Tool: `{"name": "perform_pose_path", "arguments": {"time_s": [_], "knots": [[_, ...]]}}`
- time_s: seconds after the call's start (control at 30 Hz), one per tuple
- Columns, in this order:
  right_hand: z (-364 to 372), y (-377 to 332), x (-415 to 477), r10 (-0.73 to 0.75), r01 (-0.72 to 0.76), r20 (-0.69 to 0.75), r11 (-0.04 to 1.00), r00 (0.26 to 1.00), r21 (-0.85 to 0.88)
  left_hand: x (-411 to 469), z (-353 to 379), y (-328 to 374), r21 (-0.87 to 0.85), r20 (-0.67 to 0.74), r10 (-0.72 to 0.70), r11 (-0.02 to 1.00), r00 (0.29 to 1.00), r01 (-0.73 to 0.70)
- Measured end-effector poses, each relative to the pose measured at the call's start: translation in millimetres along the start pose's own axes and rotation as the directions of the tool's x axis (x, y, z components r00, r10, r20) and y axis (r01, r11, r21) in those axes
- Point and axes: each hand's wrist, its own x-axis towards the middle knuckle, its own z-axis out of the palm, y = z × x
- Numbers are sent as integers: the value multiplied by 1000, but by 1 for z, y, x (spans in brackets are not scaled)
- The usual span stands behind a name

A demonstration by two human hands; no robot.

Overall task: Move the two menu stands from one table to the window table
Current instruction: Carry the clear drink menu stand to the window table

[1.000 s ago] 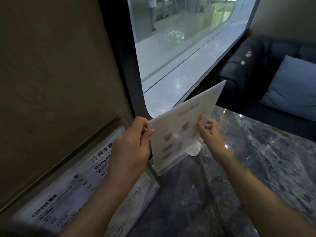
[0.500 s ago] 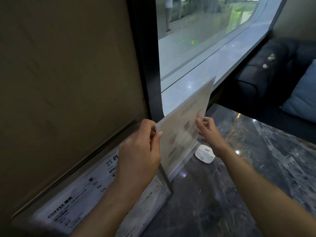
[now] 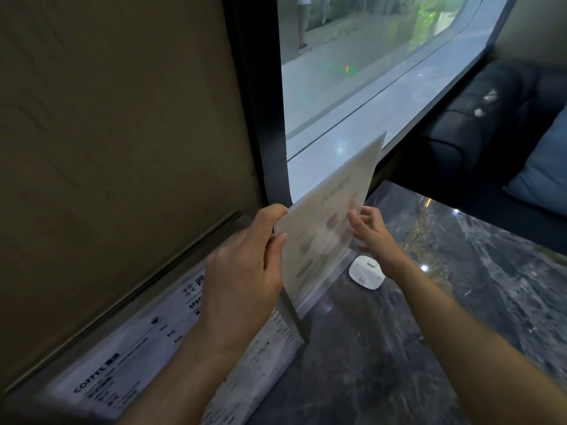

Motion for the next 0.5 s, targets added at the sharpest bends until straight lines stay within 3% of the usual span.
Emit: {"name": "perform_pose_path", "arguments": {"time_s": [0.33, 0.5], "knots": [[-2, -6, -5, -17, 20, 29, 997, 999, -76, -1, -1, -1, 13, 20, -4, 1000, 1000, 3], [-9, -12, -10, -86, 69, -67, 971, 994, -227, 1, -6, 6, 60, -32, 40, 997, 999, -38]]}}
